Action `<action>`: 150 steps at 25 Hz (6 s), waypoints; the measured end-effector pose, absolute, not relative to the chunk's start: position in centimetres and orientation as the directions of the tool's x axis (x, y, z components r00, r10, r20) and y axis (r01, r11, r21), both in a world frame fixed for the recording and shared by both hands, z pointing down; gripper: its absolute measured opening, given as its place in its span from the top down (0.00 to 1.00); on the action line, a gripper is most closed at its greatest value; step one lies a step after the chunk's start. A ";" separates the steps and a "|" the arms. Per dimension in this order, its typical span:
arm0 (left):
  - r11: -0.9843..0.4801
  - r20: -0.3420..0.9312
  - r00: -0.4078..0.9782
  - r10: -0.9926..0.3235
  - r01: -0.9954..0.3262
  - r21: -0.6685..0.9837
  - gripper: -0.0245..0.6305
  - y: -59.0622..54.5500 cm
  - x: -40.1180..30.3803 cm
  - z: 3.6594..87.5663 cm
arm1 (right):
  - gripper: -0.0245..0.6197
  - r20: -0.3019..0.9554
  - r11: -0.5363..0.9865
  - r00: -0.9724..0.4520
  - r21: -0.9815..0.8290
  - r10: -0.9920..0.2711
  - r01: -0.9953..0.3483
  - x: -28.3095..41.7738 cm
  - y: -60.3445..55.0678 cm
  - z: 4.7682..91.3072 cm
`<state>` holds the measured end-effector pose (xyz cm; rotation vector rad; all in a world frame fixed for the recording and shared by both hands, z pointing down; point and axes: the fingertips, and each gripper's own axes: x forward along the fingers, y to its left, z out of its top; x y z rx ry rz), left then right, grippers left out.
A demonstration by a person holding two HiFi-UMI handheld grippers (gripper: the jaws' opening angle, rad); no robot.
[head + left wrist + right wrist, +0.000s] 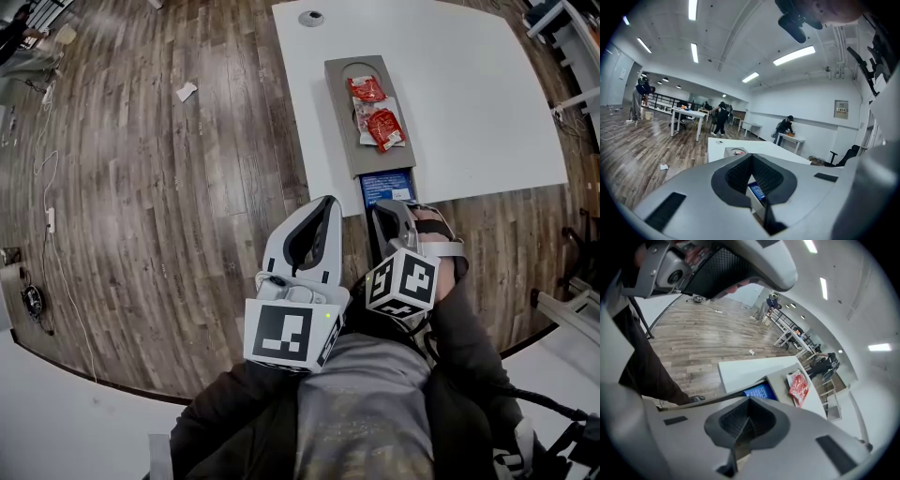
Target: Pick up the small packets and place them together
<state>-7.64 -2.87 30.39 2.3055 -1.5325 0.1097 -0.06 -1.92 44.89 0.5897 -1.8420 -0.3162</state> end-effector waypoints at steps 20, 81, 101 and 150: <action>-0.390 0.246 0.448 -0.859 -0.886 0.251 0.96 -1.4 -5.5 29.3 | 0.74 0.842 0.878 -0.293 0.364 -0.453 -0.310 1.5 0.2 45.1; -0.409 0.259 0.475 -0.841 -0.872 0.268 0.96 -2.6 -4.5 30.3 | 0.74 0.935 0.957 -0.277 0.156 -0.223 -0.246 3.5 2.9 46.4; -0.360 0.307 0.444 -0.842 -0.885 0.294 0.96 -4.8 -6.7 32.0 | 0.72 0.979 0.981 -0.166 0.089 -0.118 -0.172 3.3 1.3 50.2; -0.446 0.161 0.474 -0.866 -0.876 0.182 0.96 -6.1 -0.9 25.4 | 0.89 0.670 0.772 -0.415 0.407 -0.615 -0.488 5.5 -8.8 33.0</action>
